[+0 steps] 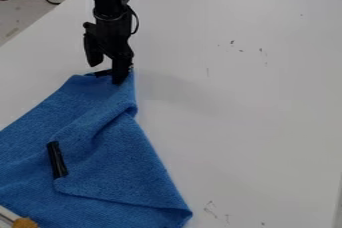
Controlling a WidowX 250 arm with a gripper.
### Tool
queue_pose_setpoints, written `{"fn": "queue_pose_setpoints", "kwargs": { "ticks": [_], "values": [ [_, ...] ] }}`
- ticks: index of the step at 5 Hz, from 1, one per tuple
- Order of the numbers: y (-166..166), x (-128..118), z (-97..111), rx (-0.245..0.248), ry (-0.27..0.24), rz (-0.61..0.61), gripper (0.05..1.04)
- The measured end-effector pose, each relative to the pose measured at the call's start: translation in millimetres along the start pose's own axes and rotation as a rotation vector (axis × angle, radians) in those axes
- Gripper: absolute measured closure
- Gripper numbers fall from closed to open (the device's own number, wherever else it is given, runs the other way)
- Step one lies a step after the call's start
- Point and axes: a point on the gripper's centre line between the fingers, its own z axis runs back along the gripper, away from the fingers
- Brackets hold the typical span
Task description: Fold the cloth from the top to middle
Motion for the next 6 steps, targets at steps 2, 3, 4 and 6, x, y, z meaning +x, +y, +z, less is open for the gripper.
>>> {"fn": "queue_pose_setpoints", "kwargs": {
  "ticks": [2,3,4,6],
  "values": [
    [1.2,2.8,-0.1,0.005,-0.019,-0.006,0.720],
    [1.1,1.5,-0.1,0.004,-0.011,-0.001,0.917],
    [6.2,-0.9,4.6,0.036,0.009,-0.004,1.006],
    [6.2,-13.0,66.0,0.118,-0.109,0.000,1.020]
  ]
}}
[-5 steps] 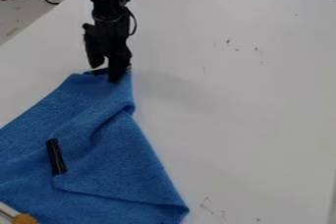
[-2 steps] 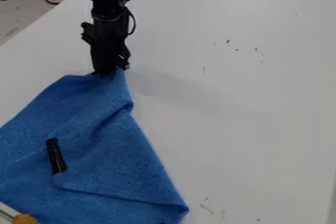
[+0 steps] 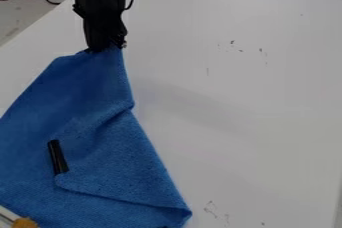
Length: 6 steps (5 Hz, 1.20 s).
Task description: Fold the cloth from the top to middle
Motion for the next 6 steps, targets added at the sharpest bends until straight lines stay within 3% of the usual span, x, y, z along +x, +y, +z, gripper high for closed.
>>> {"fn": "queue_pose_setpoints", "kwargs": {
  "ticks": [3,5,6],
  "values": [
    [-80.7,-79.2,44.7,-0.044,-0.128,0.076,1.021],
    [-115.3,-105.2,51.5,-0.063,-0.155,0.121,0.995],
    [-117.8,-107.5,54.0,-0.062,-0.163,0.127,0.829]
  ]
}}
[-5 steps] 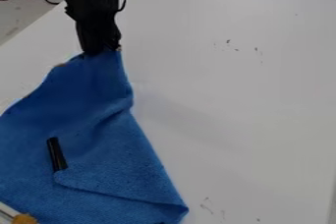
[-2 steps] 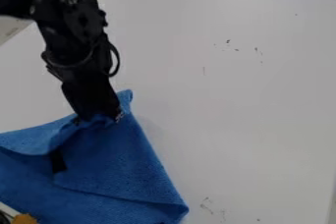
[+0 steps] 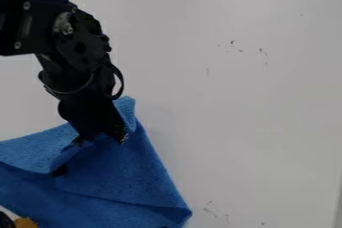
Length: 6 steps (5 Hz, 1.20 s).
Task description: Fold the cloth from the top to middle
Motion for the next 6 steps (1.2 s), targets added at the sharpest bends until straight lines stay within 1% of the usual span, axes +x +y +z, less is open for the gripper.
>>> {"fn": "queue_pose_setpoints", "kwargs": {
  "ticks": [1,2,3,4,5,6],
  "values": [
    [-3.2,-1.3,-0.5,-0.023,0.016,-0.015,0.552],
    [-0.2,2.3,3.5,-0.025,0.043,-0.028,0.245],
    [0.7,10.9,10.6,-0.032,0.086,-0.013,0.070],
    [-2.4,17.1,10.7,-0.044,0.109,-0.003,0.074],
    [-3.8,22.5,6.2,-0.057,0.120,-0.017,0.081],
    [-3.7,22.2,6.2,-0.058,0.121,-0.013,0.082]
  ]
}}
